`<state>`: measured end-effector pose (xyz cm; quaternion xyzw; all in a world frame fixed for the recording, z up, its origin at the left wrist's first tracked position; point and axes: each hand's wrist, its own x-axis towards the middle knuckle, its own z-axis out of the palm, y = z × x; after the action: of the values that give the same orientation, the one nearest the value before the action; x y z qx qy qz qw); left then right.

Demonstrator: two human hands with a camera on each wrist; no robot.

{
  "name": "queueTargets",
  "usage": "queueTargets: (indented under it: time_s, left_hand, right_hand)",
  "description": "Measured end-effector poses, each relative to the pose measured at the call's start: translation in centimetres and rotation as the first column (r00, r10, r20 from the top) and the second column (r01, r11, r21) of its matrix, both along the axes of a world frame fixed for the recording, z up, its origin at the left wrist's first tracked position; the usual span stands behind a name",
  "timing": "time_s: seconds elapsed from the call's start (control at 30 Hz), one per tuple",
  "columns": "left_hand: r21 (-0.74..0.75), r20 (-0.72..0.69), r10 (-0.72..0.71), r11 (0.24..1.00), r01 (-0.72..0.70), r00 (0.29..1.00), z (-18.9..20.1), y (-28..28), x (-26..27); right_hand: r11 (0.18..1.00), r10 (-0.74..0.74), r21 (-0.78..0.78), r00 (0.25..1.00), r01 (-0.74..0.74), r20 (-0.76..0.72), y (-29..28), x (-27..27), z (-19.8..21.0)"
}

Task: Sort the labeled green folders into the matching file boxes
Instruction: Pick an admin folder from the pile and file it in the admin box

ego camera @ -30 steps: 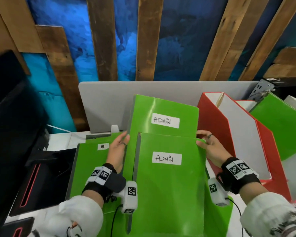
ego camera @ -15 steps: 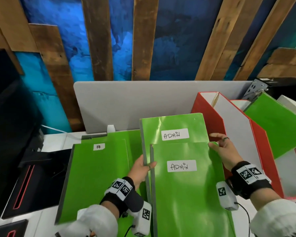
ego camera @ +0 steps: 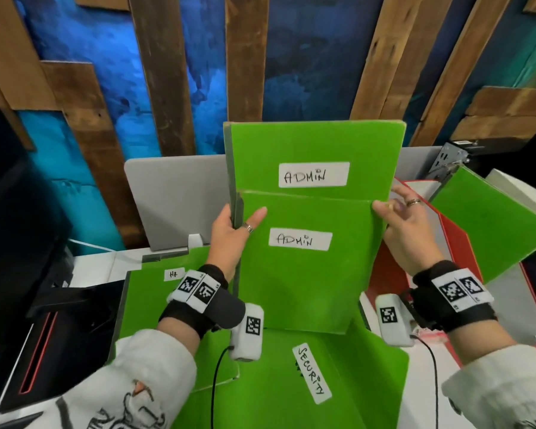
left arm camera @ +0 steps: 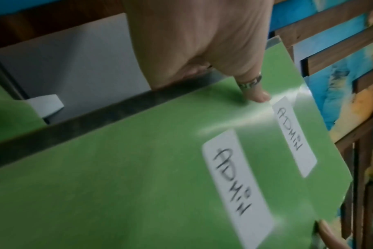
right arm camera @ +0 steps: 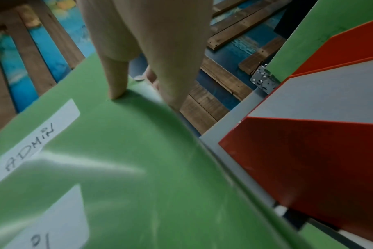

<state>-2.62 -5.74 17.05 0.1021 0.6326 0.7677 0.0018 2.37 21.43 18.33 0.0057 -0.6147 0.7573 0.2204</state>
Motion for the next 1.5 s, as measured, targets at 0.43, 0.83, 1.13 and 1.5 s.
queueTargets:
  time_s: [0.43, 0.83, 1.13, 1.5]
  left_hand:
    - [-0.204, 0.210, -0.032, 0.976, 0.075, 0.977, -4.4, 0.1, 0.5]
    - [-0.054, 0.229, -0.033, 0.997, 0.047, 0.973, -4.5, 1.4, -1.0]
    - [-0.032, 0.138, -0.074, 0.996, 0.079, 0.988, -0.8, 4.5, -2.0]
    - [-0.133, 0.097, -0.225, 0.962, 0.237, 0.970, 5.8, 13.4, 0.3]
  right_hand:
    - [0.917, 0.242, 0.168, 0.838, -0.362, 0.489, -0.3, 3.2, -6.8]
    - [0.757, 0.083, 0.511, 0.836, -0.407, 0.543, 0.2, 5.0, -6.5]
    - [0.708, 0.107, 0.558, 0.846, -0.434, 0.522, 1.4, 7.6, -3.3]
    - [0.729, 0.048, 0.496, 0.758, -0.472, 0.651, 7.4, 13.0, 5.1]
